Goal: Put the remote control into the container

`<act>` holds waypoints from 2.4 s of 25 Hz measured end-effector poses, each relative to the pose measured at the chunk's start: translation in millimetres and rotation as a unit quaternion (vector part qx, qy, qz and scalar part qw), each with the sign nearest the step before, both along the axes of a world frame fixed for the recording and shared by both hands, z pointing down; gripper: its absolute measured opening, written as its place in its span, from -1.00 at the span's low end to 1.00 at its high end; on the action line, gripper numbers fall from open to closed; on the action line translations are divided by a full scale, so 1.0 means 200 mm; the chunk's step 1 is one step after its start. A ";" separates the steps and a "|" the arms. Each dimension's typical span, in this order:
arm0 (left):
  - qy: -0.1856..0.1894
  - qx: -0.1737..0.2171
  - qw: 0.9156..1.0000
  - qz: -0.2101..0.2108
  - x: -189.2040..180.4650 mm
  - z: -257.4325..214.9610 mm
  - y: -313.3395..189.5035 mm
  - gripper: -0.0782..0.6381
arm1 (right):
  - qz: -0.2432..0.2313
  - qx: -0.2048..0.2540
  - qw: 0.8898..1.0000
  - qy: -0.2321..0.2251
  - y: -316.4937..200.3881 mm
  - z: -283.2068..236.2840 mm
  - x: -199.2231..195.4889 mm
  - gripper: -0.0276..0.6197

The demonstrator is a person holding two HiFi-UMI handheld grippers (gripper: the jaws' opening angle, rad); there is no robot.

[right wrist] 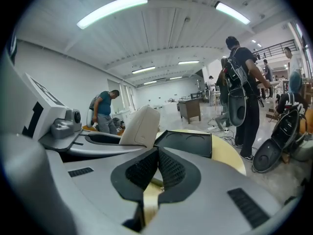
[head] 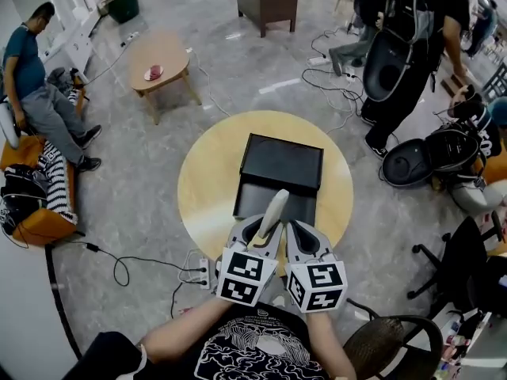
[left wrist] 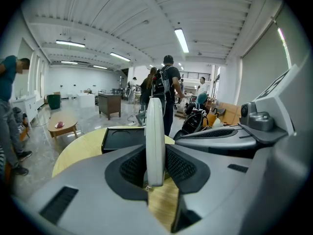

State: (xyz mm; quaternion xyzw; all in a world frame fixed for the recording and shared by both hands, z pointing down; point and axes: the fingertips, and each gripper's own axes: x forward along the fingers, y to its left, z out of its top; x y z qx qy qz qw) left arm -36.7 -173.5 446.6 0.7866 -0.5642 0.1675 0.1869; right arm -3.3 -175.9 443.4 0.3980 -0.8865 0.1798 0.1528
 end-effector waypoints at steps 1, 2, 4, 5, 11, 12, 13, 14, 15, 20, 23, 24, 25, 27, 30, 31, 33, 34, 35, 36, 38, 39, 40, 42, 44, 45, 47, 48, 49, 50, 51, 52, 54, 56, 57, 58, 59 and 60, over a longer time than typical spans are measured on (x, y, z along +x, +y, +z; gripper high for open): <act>-0.001 0.000 1.000 0.004 -0.01 0.00 -0.01 -0.47 | 0.003 0.000 1.000 0.001 -0.01 0.00 -0.01 -0.85; -0.004 0.000 1.000 0.009 -0.02 0.00 -0.03 -0.47 | 0.005 0.000 1.000 0.002 -0.02 0.00 -0.02 -0.85; -0.011 0.003 1.000 0.018 -0.04 0.00 -0.05 -0.47 | 0.008 0.000 1.000 0.004 -0.04 0.00 -0.04 -0.85; -0.016 0.004 1.000 0.023 -0.05 0.00 -0.07 -0.47 | 0.010 0.001 1.000 0.006 -0.05 0.00 -0.05 -0.85; -0.038 -0.004 0.998 0.053 -0.10 0.08 -0.12 -0.47 | 0.018 0.003 1.000 0.013 -0.10 0.02 -0.10 -0.85; -0.041 -0.007 0.997 0.058 -0.11 0.09 -0.13 -0.47 | 0.020 0.003 1.000 0.014 -0.11 0.02 -0.11 -0.85; -0.046 -0.009 0.997 0.063 -0.12 0.10 -0.15 -0.47 | 0.023 0.003 1.000 0.014 -0.11 0.01 -0.11 -0.85; -0.053 -0.011 0.996 0.070 -0.13 0.11 -0.16 -0.47 | 0.026 0.002 1.000 0.015 -0.12 0.01 -0.11 -0.85; -0.060 -0.013 0.995 0.077 -0.14 0.13 -0.17 -0.47 | 0.028 0.002 0.999 0.015 -0.13 0.02 -0.12 -0.85; -0.086 -0.030 0.989 0.115 -0.16 0.20 -0.23 -0.47 | 0.038 0.001 0.999 0.017 -0.16 0.03 -0.15 -0.85; -0.103 -0.044 0.984 0.137 -0.16 0.24 -0.26 -0.47 | 0.045 -0.002 0.999 0.016 -0.18 0.03 -0.15 -0.85; -0.109 -0.048 0.982 0.144 -0.17 0.25 -0.27 -0.47 | 0.048 -0.002 0.999 0.016 -0.19 0.03 -0.16 -0.85; -0.116 -0.051 0.980 0.151 -0.18 0.26 -0.28 -0.47 | 0.050 -0.003 0.999 0.015 -0.20 0.04 -0.16 -0.85; -0.130 -0.056 0.976 0.165 -0.19 0.28 -0.30 -0.47 | 0.055 -0.004 0.998 0.016 -0.21 0.04 -0.17 -0.85; -0.156 -0.065 0.967 0.193 -0.19 0.33 -0.32 -0.47 | 0.063 -0.008 0.998 0.016 -0.22 0.05 -0.17 -0.85; -0.165 -0.070 0.962 0.204 -0.18 0.35 -0.33 -0.47 | 0.065 -0.009 0.998 0.017 -0.23 0.06 -0.16 -0.85; -0.181 -0.082 0.954 0.223 -0.17 0.40 -0.34 -0.47 | 0.071 -0.011 0.997 0.019 -0.24 0.07 -0.15 -0.85; -0.185 -0.090 0.951 0.231 -0.17 0.42 -0.34 -0.47 | 0.074 -0.013 0.997 0.021 -0.24 0.07 -0.15 -0.85; -0.188 -0.099 0.948 0.238 -0.17 0.44 -0.34 -0.47 | 0.077 -0.014 0.997 0.024 -0.25 0.08 -0.14 -0.85; -0.192 -0.106 0.944 0.244 -0.18 0.46 -0.35 -0.47 | 0.080 -0.015 0.996 0.028 -0.25 0.09 -0.14 -0.85; -0.207 -0.114 0.937 0.257 -0.18 0.48 -0.36 -0.47 | 0.085 -0.019 0.996 0.034 -0.26 0.10 -0.13 -0.85; -0.217 -0.115 0.933 0.264 -0.17 0.49 -0.36 -0.47 | 0.086 -0.021 0.995 0.035 -0.26 0.11 -0.13 -0.85; -0.225 -0.116 0.928 0.272 -0.17 0.50 -0.36 -0.47 | 0.088 -0.023 0.995 0.036 -0.27 0.11 -0.12 -0.85; -0.234 -0.123 0.920 0.288 -0.15 0.52 -0.37 -0.47 | 0.092 -0.026 0.995 0.038 -0.27 0.13 -0.11 -0.85; -0.240 -0.136 0.912 0.304 -0.13 0.56 -0.38 -0.47 | 0.096 -0.028 0.994 0.040 -0.28 0.15 -0.09 -0.85; -0.245 -0.141 0.907 0.312 -0.11 0.58 -0.38 -0.47 | 0.099 -0.028 0.994 0.042 -0.29 0.15 -0.08 -0.85; -0.258 -0.148 0.897 0.327 -0.10 0.61 -0.39 -0.47 | 0.105 -0.028 0.993 0.044 -0.30 0.16 -0.06 -0.85; -0.263 -0.152 0.892 0.334 -0.09 0.62 -0.39 -0.47 | 0.108 -0.029 0.993 0.044 -0.30 0.16 -0.05 -0.85; -0.267 -0.157 0.888 0.340 -0.09 0.63 -0.39 -0.47 | 0.111 -0.030 0.992 0.044 -0.30 0.16 -0.05 -0.85; -0.270 -0.164 0.884 0.345 -0.09 0.64 -0.39 -0.47 | 0.114 -0.032 0.992 0.044 -0.30 0.16 -0.04 -0.85; -0.273 -0.171 0.880 0.349 -0.09 0.66 -0.39 -0.47 | 0.117 -0.033 0.992 0.045 -0.31 0.16 -0.03 -0.85; -0.277 -0.177 0.876 0.353 -0.09 0.67 -0.40 -0.47 | 0.120 -0.035 0.991 0.045 -0.31 0.16 -0.02 -0.85; -0.288 -0.185 0.867 0.361 -0.08 0.69 -0.40 -0.47 | 0.125 -0.037 0.990 0.045 -0.32 0.16 0.00 -0.85; -0.299 -0.189 0.860 0.369 -0.07 0.72 -0.40 -0.47 | 0.130 -0.039 0.990 0.045 -0.32 0.16 0.02 -0.85; -0.302 -0.191 0.857 0.372 -0.08 0.73 -0.41 -0.47 | 0.133 -0.040 0.989 0.045 -0.32 0.16 0.02 -0.85; -0.304 -0.193 0.854 0.376 -0.08 0.74 -0.41 -0.47 | 0.136 -0.040 0.989 0.045 -0.32 0.16 0.03 -0.85; -0.305 -0.195 0.851 0.380 -0.08 0.75 -0.41 -0.47 | 0.139 -0.041 0.988 0.045 -0.32 0.17 0.03 -0.85; -0.308 -0.197 0.848 0.384 -0.07 0.76 -0.41 -0.47 | 0.143 -0.042 0.988 0.045 -0.32 0.17 0.05 -0.85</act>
